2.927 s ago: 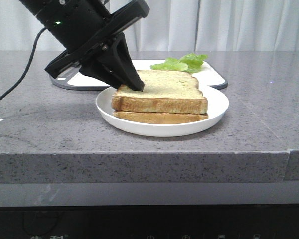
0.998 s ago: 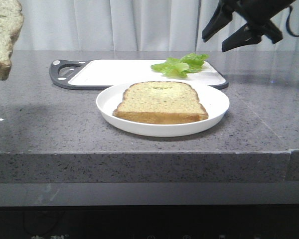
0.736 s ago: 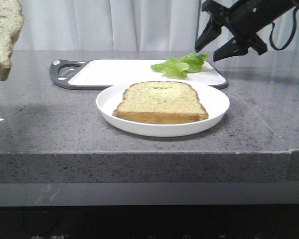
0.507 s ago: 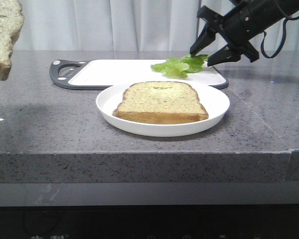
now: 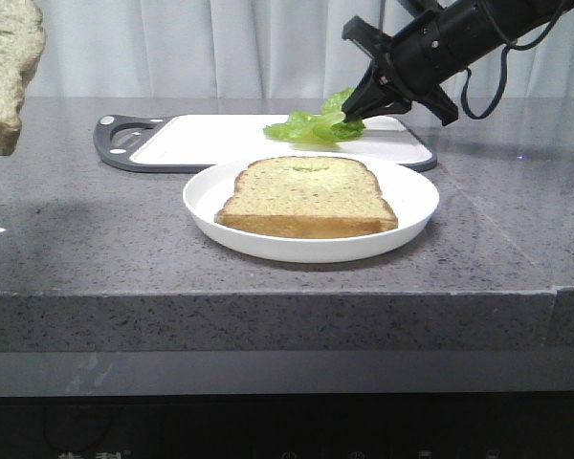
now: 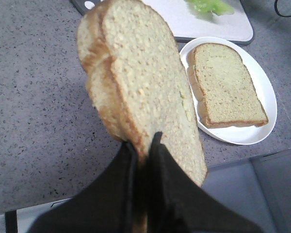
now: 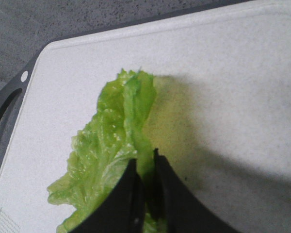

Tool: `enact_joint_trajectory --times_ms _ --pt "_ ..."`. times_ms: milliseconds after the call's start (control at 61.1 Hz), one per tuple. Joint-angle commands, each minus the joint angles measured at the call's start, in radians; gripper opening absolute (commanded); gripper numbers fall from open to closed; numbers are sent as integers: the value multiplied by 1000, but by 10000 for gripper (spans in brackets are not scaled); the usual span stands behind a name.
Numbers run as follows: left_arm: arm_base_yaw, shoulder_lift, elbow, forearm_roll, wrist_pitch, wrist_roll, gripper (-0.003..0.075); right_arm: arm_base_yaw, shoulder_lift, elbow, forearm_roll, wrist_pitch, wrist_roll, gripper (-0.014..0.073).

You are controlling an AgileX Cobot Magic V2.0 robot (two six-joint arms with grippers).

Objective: Left arm grabs bread, right arm adds lettuce
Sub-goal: 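Lower the right gripper onto the lettuce leaf and grasp it, then lift the lettuce leaf with the right gripper toward the plate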

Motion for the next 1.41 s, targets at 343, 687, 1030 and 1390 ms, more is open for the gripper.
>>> enact_joint_trajectory --times_ms 343,687,1030,1390 --pt "1 -5 -26 -41 -42 0 -20 -5 -325 -27 48 141 -17 -118" --pt "1 -5 -26 -41 -42 0 -20 -5 -669 285 137 167 -140 -118" --pt "1 -5 -26 -41 -42 0 -20 11 -859 730 493 230 -410 -118" --pt "1 -5 -26 -41 -42 0 -20 116 -793 881 681 220 -533 -118"
